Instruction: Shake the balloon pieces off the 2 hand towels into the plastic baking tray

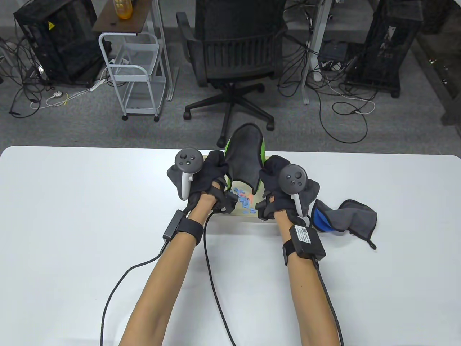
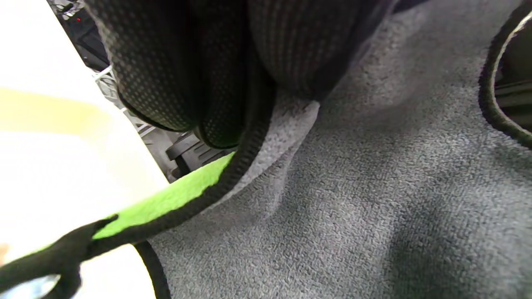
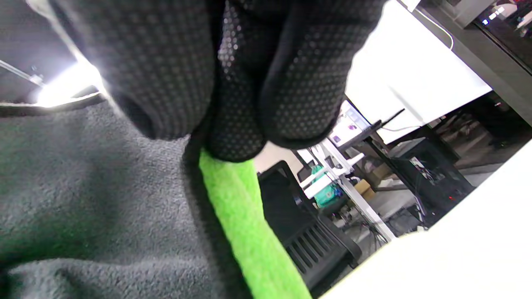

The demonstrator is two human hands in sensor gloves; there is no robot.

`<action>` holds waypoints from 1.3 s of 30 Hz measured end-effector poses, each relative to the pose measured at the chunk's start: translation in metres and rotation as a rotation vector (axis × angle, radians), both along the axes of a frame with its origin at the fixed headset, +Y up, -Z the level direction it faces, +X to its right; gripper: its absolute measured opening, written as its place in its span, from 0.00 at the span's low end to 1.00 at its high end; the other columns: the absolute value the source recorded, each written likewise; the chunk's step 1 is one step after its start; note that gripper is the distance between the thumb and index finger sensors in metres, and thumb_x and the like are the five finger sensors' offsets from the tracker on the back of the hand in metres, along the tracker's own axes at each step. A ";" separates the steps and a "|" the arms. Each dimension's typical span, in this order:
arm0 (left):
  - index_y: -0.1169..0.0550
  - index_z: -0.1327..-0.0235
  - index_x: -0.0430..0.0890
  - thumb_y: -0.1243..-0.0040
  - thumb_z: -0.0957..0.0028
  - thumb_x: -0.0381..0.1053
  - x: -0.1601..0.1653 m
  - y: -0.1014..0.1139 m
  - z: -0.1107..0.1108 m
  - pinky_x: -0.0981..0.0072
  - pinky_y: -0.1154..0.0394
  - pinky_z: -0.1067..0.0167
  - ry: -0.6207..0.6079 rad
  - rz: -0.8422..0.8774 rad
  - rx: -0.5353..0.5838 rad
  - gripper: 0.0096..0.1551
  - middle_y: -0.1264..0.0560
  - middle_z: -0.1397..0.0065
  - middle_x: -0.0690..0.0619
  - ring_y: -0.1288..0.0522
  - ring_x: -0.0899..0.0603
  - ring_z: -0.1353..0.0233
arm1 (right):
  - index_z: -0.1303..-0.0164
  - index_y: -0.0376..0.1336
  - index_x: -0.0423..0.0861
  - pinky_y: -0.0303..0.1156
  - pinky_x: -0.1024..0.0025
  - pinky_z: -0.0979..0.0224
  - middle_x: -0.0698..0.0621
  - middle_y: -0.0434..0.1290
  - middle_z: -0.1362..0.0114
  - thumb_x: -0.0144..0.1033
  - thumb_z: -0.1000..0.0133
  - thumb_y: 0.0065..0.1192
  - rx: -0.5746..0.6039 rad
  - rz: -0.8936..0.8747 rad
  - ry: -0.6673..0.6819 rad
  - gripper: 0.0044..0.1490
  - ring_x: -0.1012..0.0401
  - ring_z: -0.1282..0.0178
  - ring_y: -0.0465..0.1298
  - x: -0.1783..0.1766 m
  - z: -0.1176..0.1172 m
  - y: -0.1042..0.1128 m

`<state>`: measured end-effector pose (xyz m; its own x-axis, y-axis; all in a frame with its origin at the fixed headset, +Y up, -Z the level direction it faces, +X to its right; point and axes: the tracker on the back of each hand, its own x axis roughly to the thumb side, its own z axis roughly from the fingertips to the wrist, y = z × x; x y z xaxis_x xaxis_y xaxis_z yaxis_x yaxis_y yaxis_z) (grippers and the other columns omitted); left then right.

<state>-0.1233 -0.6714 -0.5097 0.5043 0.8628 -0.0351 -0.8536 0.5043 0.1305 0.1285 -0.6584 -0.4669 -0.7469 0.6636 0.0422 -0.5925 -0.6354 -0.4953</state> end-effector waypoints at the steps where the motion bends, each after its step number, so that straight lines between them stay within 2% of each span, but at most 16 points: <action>1: 0.27 0.59 0.66 0.34 0.62 0.46 0.000 0.010 0.000 0.57 0.15 0.43 -0.003 0.006 0.012 0.21 0.20 0.45 0.65 0.14 0.47 0.36 | 0.57 0.69 0.64 0.88 0.81 0.42 0.61 0.74 0.32 0.44 0.61 0.80 0.016 -0.009 0.001 0.23 0.76 0.46 0.87 0.001 0.001 0.008; 4: 0.27 0.59 0.67 0.34 0.61 0.46 0.002 0.043 0.002 0.57 0.15 0.43 -0.019 0.052 0.048 0.21 0.20 0.44 0.65 0.14 0.47 0.36 | 0.57 0.69 0.64 0.88 0.81 0.42 0.61 0.75 0.32 0.44 0.61 0.80 0.073 -0.038 0.005 0.23 0.76 0.46 0.87 0.002 0.004 0.043; 7: 0.28 0.58 0.66 0.34 0.61 0.46 0.004 0.068 0.005 0.57 0.15 0.43 -0.029 0.059 0.090 0.21 0.20 0.44 0.65 0.14 0.47 0.36 | 0.57 0.69 0.63 0.88 0.81 0.42 0.60 0.74 0.32 0.44 0.61 0.79 0.120 -0.043 0.010 0.23 0.76 0.46 0.86 0.001 0.008 0.068; 10: 0.28 0.58 0.66 0.34 0.61 0.46 0.007 0.072 0.006 0.57 0.15 0.42 -0.038 0.061 0.096 0.21 0.20 0.44 0.65 0.14 0.47 0.36 | 0.56 0.69 0.63 0.88 0.81 0.41 0.60 0.74 0.31 0.44 0.60 0.79 0.138 -0.043 0.020 0.23 0.76 0.45 0.86 -0.001 0.011 0.074; 13: 0.28 0.58 0.66 0.34 0.61 0.46 0.010 0.055 0.007 0.57 0.15 0.43 -0.049 0.015 0.082 0.21 0.20 0.44 0.64 0.14 0.47 0.36 | 0.56 0.68 0.63 0.88 0.80 0.41 0.60 0.74 0.31 0.44 0.60 0.79 0.105 -0.043 0.027 0.23 0.76 0.45 0.86 -0.002 0.011 0.056; 18: 0.27 0.58 0.66 0.34 0.61 0.46 0.010 0.004 0.008 0.57 0.15 0.44 -0.058 -0.050 0.008 0.21 0.20 0.45 0.64 0.14 0.46 0.37 | 0.56 0.69 0.63 0.88 0.80 0.41 0.60 0.73 0.31 0.43 0.60 0.79 -0.007 -0.006 0.044 0.23 0.75 0.45 0.86 -0.005 0.012 -0.003; 20: 0.27 0.58 0.66 0.34 0.62 0.46 0.009 -0.009 0.009 0.57 0.15 0.44 -0.063 -0.045 -0.014 0.21 0.20 0.45 0.64 0.14 0.46 0.37 | 0.56 0.69 0.63 0.88 0.80 0.41 0.60 0.73 0.31 0.44 0.60 0.79 -0.041 -0.004 0.051 0.23 0.75 0.45 0.86 -0.005 0.013 -0.021; 22: 0.27 0.58 0.65 0.34 0.61 0.46 0.008 -0.013 0.010 0.57 0.15 0.44 -0.067 -0.048 -0.023 0.21 0.20 0.45 0.64 0.14 0.46 0.37 | 0.56 0.69 0.63 0.88 0.80 0.41 0.60 0.74 0.31 0.44 0.60 0.79 -0.053 -0.014 0.051 0.23 0.75 0.45 0.86 -0.005 0.013 -0.028; 25: 0.27 0.58 0.65 0.34 0.61 0.46 0.008 -0.005 0.010 0.57 0.15 0.44 -0.071 -0.049 -0.009 0.21 0.20 0.45 0.64 0.14 0.46 0.37 | 0.56 0.69 0.63 0.87 0.80 0.40 0.59 0.73 0.31 0.44 0.60 0.79 -0.053 -0.024 0.049 0.23 0.75 0.44 0.86 -0.003 0.014 -0.027; 29: 0.28 0.58 0.65 0.34 0.61 0.46 0.010 0.017 0.011 0.56 0.15 0.43 -0.077 -0.017 0.019 0.21 0.20 0.45 0.64 0.14 0.46 0.37 | 0.52 0.67 0.62 0.85 0.75 0.38 0.57 0.71 0.28 0.45 0.58 0.76 -0.089 -0.066 0.059 0.25 0.71 0.41 0.84 0.003 0.014 -0.020; 35: 0.28 0.57 0.65 0.34 0.61 0.46 0.015 0.055 0.014 0.56 0.16 0.43 -0.089 0.011 0.062 0.21 0.20 0.44 0.63 0.14 0.46 0.36 | 0.31 0.56 0.53 0.71 0.54 0.27 0.48 0.56 0.17 0.51 0.56 0.70 -0.248 -0.099 0.133 0.44 0.51 0.23 0.68 0.023 0.033 -0.027; 39: 0.28 0.57 0.65 0.34 0.61 0.46 0.018 0.069 0.018 0.55 0.16 0.42 -0.105 0.005 0.068 0.21 0.20 0.44 0.63 0.15 0.46 0.36 | 0.26 0.50 0.49 0.67 0.48 0.25 0.44 0.49 0.15 0.52 0.56 0.69 -0.321 -0.130 0.189 0.50 0.46 0.20 0.61 0.040 0.061 -0.043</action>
<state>-0.1056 -0.6021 -0.4920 0.4981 0.8638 0.0758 -0.8667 0.4933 0.0740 0.1683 -0.7014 -0.4063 -0.6545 0.7541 -0.0539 -0.7401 -0.6536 -0.1584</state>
